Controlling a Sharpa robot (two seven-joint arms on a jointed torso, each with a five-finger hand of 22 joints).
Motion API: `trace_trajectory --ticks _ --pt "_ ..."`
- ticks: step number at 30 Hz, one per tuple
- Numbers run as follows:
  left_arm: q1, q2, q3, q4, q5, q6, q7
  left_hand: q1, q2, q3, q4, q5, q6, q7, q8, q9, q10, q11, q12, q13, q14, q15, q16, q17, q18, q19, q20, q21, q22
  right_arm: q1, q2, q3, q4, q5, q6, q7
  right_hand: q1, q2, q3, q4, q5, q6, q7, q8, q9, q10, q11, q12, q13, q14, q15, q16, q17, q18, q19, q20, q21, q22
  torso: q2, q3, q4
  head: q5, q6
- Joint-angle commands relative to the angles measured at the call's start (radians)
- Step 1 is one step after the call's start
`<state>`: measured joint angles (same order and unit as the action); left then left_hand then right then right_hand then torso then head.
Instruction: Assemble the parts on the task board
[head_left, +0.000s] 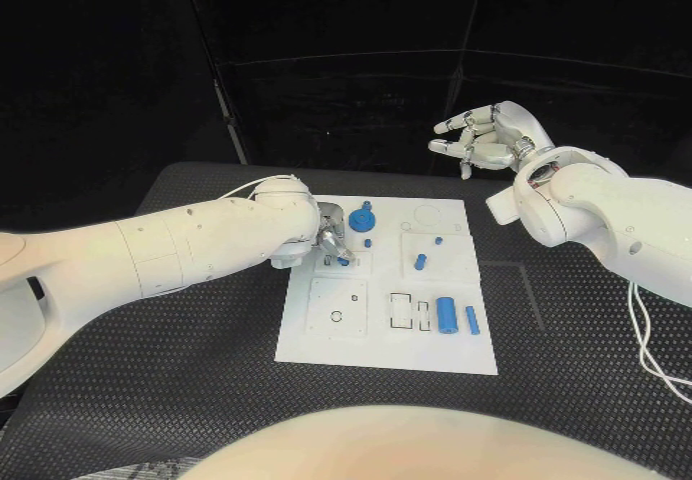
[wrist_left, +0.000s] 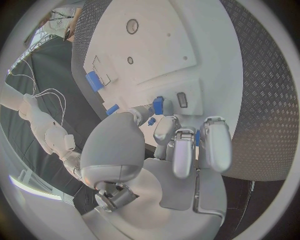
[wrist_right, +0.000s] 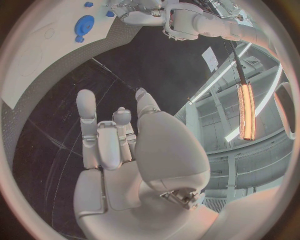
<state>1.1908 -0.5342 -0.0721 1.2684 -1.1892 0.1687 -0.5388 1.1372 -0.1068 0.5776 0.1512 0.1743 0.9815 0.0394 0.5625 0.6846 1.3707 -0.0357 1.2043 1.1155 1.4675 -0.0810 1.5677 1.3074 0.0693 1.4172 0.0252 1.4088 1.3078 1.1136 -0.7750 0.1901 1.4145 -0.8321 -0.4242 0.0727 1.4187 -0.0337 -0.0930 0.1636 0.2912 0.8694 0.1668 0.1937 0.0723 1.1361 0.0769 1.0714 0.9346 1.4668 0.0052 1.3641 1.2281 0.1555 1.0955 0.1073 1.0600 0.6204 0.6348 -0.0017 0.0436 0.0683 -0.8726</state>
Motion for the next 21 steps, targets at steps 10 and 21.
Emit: trace_trajectory --ticks 10,21 --pt "-0.009 0.008 -0.006 -0.006 0.010 0.058 -0.005 -0.030 0.033 0.109 -0.094 0.006 0.034 -0.017 0.004 -0.001 0.025 -0.009 0.022 0.021 0.103 -0.011 0.003 0.263 -0.014 0.013 -0.002 0.010 0.037 0.002 0.002 0.001 0.000 0.000 0.006 0.006 0.000 0.003 -0.004 0.000 0.001 -0.003 -0.004 0.005 -0.001 0.000 -0.002 -0.004 -0.002 0.020 -0.007 -0.003 0.000 0.012 -0.002 -0.001 -0.007 -0.001 0.000 -0.0005 0.0011 -0.001 0.000" --pt "-0.008 0.008 -0.006 -0.007 0.017 0.062 -0.004 -0.068 0.055 0.112 -0.086 0.007 0.053 -0.023 0.001 -0.005 0.036 -0.013 0.037 0.040 0.103 -0.014 0.003 0.263 -0.016 0.018 -0.005 0.014 0.045 0.002 0.002 0.001 -0.001 0.000 0.008 0.005 0.000 0.004 -0.005 0.000 0.001 -0.003 -0.004 0.005 -0.001 0.000 -0.002 -0.004 -0.002 0.020 -0.007 -0.004 0.000 0.013 -0.002 -0.001 -0.007 -0.001 0.000 0.0000 0.0012 -0.001 0.000"
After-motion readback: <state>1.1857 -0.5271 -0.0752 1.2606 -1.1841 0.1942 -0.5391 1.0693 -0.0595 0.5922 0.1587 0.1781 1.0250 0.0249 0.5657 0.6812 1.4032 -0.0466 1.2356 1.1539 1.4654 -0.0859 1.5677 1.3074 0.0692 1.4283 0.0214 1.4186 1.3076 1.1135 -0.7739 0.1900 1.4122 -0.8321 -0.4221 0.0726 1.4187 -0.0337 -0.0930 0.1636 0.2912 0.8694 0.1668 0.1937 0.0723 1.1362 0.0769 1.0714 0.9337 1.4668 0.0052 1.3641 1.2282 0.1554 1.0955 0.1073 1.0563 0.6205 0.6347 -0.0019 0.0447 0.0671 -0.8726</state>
